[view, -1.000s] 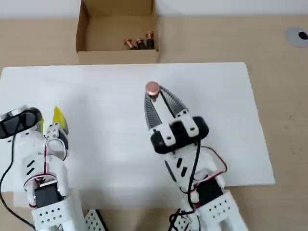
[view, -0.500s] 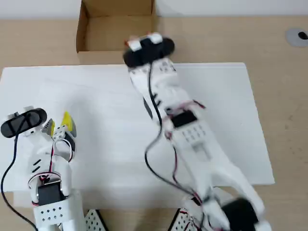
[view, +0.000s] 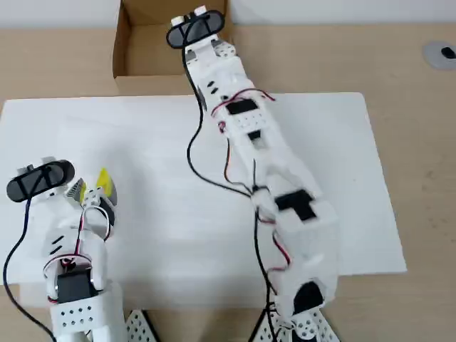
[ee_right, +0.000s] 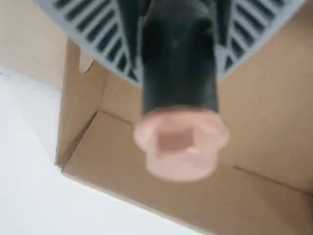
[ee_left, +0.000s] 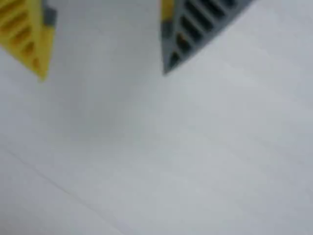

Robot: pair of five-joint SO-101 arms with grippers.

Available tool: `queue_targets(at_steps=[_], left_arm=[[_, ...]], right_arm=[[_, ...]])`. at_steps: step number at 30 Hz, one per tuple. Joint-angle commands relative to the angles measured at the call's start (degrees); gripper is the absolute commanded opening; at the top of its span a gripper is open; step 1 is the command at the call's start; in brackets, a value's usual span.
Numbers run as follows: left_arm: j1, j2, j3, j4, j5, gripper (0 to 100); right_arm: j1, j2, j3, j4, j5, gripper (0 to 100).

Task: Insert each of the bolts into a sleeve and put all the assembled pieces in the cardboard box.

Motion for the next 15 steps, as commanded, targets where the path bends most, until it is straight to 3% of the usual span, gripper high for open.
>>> queue_targets(at_steps=[1,15], left_arm=[[0.70,0.13,0.62,0.09,0.00,17],[2.20,0.22,0.62,0.88,0.00,17]], right_arm=[[1.89,7.69,-17.36,-0.79,0.44,0.9],[2.07,39.78,-61.41,13.89,8.44,1.4]])
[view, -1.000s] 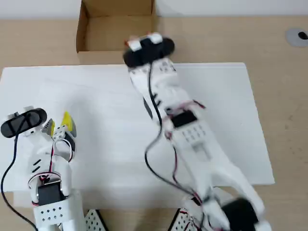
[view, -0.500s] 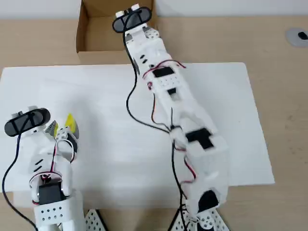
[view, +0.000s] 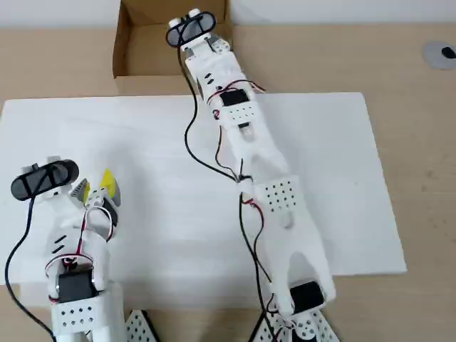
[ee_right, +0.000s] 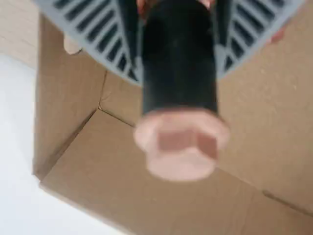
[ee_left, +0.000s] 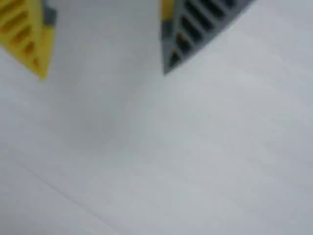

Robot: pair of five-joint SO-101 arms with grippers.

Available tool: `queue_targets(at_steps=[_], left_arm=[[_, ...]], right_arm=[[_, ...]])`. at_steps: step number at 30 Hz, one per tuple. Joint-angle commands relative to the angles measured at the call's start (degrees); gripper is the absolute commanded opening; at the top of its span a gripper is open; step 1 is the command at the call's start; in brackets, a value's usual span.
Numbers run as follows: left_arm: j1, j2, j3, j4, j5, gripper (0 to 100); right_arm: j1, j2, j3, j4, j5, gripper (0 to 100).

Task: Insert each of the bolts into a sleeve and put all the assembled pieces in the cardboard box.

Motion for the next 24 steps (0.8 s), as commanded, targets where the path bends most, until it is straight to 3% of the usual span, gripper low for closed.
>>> queue_targets(at_steps=[1,7,16,19,24], left_arm=[[0.70,0.22,0.62,0.18,0.00,17],[0.70,0.22,0.62,0.26,0.00,17],[0.70,0.22,0.62,0.26,0.00,17],[0.70,0.22,0.62,0.18,0.00,17],[0.79,0.22,0.62,0.26,0.00,17]], right_arm=[[0.75,3.38,-12.44,0.35,2.37,2.2],[0.66,8.66,-20.53,5.80,1.93,16.2],[0.57,8.75,-29.32,15.03,-4.48,17.8],[0.57,8.92,-33.10,19.60,-4.84,23.4],[0.57,6.11,-34.59,26.29,-11.60,30.2]])
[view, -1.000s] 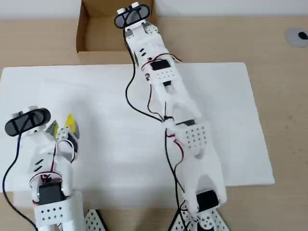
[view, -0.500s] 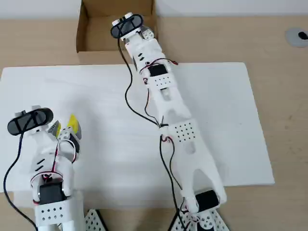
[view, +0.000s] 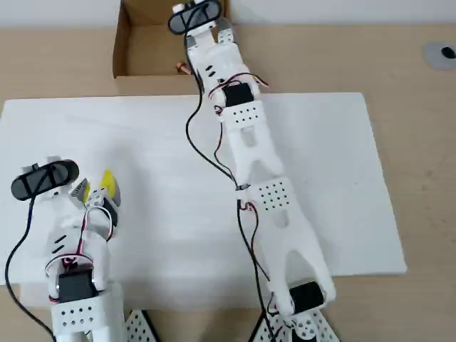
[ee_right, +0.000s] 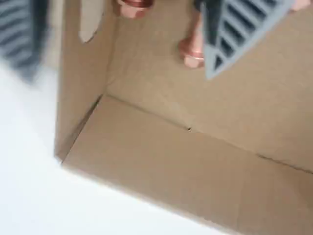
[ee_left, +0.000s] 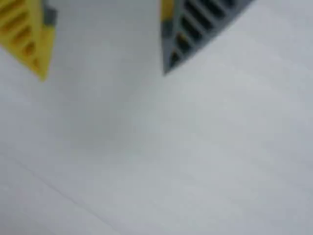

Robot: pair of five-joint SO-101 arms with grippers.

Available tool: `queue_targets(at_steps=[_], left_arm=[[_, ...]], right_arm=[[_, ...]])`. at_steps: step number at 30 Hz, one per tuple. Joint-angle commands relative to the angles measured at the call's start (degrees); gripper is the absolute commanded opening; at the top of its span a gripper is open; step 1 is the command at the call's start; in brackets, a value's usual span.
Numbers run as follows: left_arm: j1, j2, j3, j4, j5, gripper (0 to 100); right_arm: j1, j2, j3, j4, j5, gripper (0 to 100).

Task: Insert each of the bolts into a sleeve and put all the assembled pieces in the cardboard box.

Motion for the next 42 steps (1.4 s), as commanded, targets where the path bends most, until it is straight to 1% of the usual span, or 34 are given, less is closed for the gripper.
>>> queue_targets(at_steps=[1,2,3,4,6,7,9,11,14,15,18,21,32,37,42], left_arm=[[0.88,0.22,0.62,0.26,0.00,17],[1.23,0.22,0.62,0.35,0.00,17],[1.49,0.22,0.62,0.44,0.00,16],[1.67,0.40,0.62,0.44,-0.09,13],[2.64,1.10,0.62,0.26,-2.20,9],[4.04,1.63,0.70,0.53,-4.57,8],[6.15,2.59,0.70,0.70,-7.47,4],[6.95,3.03,0.79,0.62,-8.62,1],[6.95,3.12,0.79,1.05,-8.53,1],[6.95,3.12,0.79,1.05,-8.26,1],[6.95,3.12,0.79,1.05,-6.24,1],[6.86,3.12,0.79,1.05,-5.36,1],[6.95,3.21,0.79,1.14,-5.54,1],[6.95,3.21,0.79,1.23,-5.45,1],[6.59,3.21,0.79,1.23,-5.45,1]], right_arm=[[0.40,-6.20,-3.38,7.74,-2.73,26.4],[-0.13,-8.92,-3.38,12.04,-3.25,18.8],[-0.66,-11.91,-3.30,16.35,-4.40,8.4],[-0.84,-14.90,-3.30,20.75,-6.42,0.0],[-1.27,-20.26,-3.21,29.10,-10.64,3.2],[-1.36,-22.81,-3.21,32.88,-11.78,1.0],[-1.71,-27.38,-3.30,40.62,-12.04,1.1],[-1.80,-33.01,-3.30,49.58,-11.96,0.9],[-1.98,-43.38,-3.21,65.32,-11.96,0.9],[-1.71,-46.64,-2.51,67.25,-12.04,0.9],[1.01,-56.22,-0.13,66.90,-11.16,0.9],[2.42,-65.71,7.60,66.90,-10.99,0.9],[2.77,-106.07,62.55,66.73,-12.84,0.9],[2.77,-120.57,83.21,66.64,-12.75,0.9],[2.86,-132.79,100.97,63.38,-12.66,0.9]])
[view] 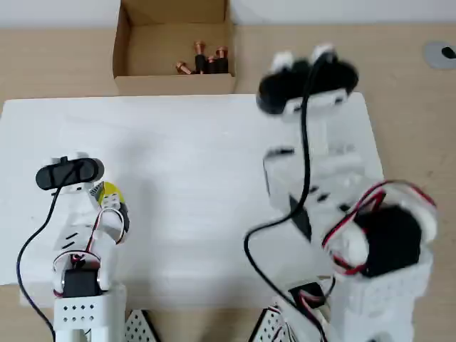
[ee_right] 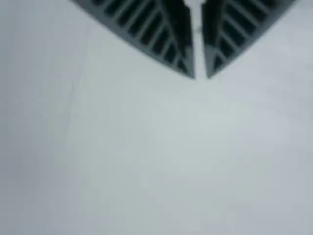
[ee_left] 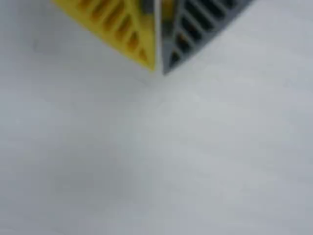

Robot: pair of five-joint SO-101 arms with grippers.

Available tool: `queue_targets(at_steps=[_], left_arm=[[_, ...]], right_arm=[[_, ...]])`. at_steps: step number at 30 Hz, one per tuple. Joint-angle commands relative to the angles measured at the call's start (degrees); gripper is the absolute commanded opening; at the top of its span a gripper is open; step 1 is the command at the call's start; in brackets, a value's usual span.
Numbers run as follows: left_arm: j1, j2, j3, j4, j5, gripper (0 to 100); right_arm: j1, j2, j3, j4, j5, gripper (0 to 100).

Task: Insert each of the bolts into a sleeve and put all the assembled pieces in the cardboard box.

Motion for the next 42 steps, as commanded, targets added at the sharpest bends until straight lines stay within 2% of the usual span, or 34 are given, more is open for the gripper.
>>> queue_targets(at_steps=[1,5,9,12,17,22,34,42], left_arm=[[0.26,0.22,0.62,0.18,0.09,1],[0.26,0.22,0.62,0.18,0.09,1],[0.26,0.22,0.62,0.18,0.09,1],[0.35,0.22,0.62,0.18,0.00,1],[0.35,0.22,0.62,0.18,0.00,1],[0.53,0.22,0.62,0.18,0.00,1],[0.53,0.22,0.62,0.18,0.00,1],[0.53,0.22,0.62,0.18,0.00,1]], right_arm=[[1.19,-9.36,12.44,-3.08,-0.26,0.9],[6.55,-20.62,28.53,-10.73,1.23,0.9],[13.05,-33.63,48.31,-20.84,7.30,0.9],[14.29,-45.23,61.14,-25.58,11.96,0.9],[14.02,-65.98,72.57,-26.20,15.74,0.9],[14.29,-63.34,74.77,-29.98,15.74,0.9],[14.46,-65.98,94.29,-29.71,15.74,0.9],[14.46,-65.98,94.73,-29.98,15.91,0.9]])
